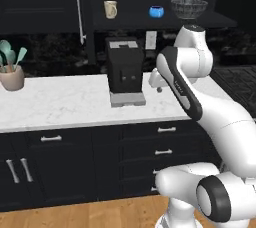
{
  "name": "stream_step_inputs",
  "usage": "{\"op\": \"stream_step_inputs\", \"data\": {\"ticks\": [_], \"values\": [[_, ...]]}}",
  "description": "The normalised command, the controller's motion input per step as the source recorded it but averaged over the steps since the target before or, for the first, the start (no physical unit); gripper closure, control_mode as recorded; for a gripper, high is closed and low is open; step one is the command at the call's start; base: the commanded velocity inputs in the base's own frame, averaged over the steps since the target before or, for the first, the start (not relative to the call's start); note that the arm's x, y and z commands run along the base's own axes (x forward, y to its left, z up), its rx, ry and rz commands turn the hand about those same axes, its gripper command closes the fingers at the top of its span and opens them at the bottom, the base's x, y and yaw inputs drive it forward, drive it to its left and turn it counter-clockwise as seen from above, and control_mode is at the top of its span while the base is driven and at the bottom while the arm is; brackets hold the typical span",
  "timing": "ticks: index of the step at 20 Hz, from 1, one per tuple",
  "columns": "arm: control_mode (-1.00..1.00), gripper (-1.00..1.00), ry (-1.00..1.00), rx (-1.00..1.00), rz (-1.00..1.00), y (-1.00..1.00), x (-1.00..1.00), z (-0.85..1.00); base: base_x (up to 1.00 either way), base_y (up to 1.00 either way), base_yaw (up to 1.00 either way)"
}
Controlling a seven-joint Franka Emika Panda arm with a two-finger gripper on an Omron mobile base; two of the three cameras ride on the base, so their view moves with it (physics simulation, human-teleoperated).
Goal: Gather all objects into one cabinet and sort the glasses and bowls to opposite sides.
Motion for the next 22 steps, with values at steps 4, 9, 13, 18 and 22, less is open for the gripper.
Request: {"op": "stream_step_inputs", "data": {"ticks": [4, 9, 13, 18, 22], "values": [[1.0, -1.0, 0.0, 0.0, 0.0, 0.0, 0.0, 0.0, -0.52, 0.0, 0.06], [1.0, -1.0, 0.0, 0.0, 0.0, 0.0, 0.0, 0.0, -0.5, -0.02, 0.1], [1.0, -1.0, 0.0, 0.0, 0.0, 0.0, 0.0, 0.0, -0.46, -0.09, 0.41], [1.0, -1.0, 0.0, 0.0, 0.0, 0.0, 0.0, 0.0, -0.36, -0.14, 0.71], [1.0, -1.0, 0.0, 0.0, 0.0, 0.0, 0.0, 0.0, -0.34, -0.08, 0.9]]}}
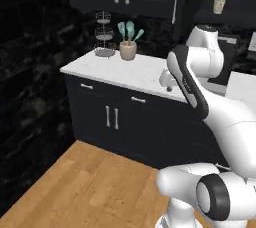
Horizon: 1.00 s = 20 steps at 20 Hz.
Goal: Gather all objects into one cabinet and sort the glasses and bowls to opposite sides.
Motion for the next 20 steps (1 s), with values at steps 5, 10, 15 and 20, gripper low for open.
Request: {"op": "stream_step_inputs", "data": {"ticks": [5, 10, 15, 20], "values": [[1.0, -1.0, 0.0, 0.0, 0.0, 0.0, 0.0, 0.0, -0.33, -0.08, 1.0], [1.0, -1.0, 0.0, 0.0, 0.0, 0.0, 0.0, 0.0, -0.26, -0.01, 1.0], [1.0, -1.0, 0.0, 0.0, 0.0, 0.0, 0.0, 0.0, -0.15, 0.0, 1.0], [1.0, -1.0, 0.0, 0.0, 0.0, 0.0, 0.0, 0.0, -0.15, 0.0, 1.0]]}}
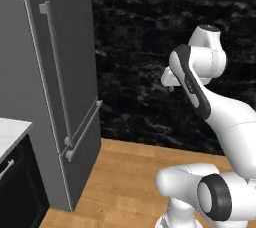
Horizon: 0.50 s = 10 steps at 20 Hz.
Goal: Gather all objects into one cabinet and sort the glasses and bowls to opposite sides.
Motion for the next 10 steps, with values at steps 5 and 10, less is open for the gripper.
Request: {"op": "stream_step_inputs", "data": {"ticks": [5, 10], "values": [[1.0, -1.0, 0.0, 0.0, 0.0, 0.0, 0.0, 0.0, -0.14, 0.0, 1.0], [1.0, -1.0, 0.0, 0.0, 0.0, 0.0, 0.0, 0.0, -0.12, 0.0, 1.0]]}}
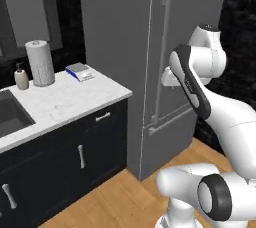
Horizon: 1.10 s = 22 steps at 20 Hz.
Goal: Gather all objects into one cabinet and sort the glasses and bowls to opposite sides.
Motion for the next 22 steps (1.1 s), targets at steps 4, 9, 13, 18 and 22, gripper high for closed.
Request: {"op": "stream_step_inputs", "data": {"ticks": [4, 9, 13, 18, 22], "values": [[1.0, -1.0, 0.0, 0.0, 0.0, 0.0, 0.0, 0.0, -0.04, 0.0, 1.0], [1.0, -1.0, 0.0, 0.0, 0.0, 0.0, 0.0, 0.0, 0.16, 0.1, 0.9], [1.0, -1.0, 0.0, 0.0, 0.0, 0.0, 0.0, 0.0, 0.04, 0.03, 0.95], [1.0, -1.0, 0.0, 0.0, 0.0, 0.0, 0.0, 0.0, 0.04, 0.0, 0.96], [1.0, -1.0, 0.0, 0.0, 0.0, 0.0, 0.0, 0.0, 0.17, 0.0, 0.89]]}}
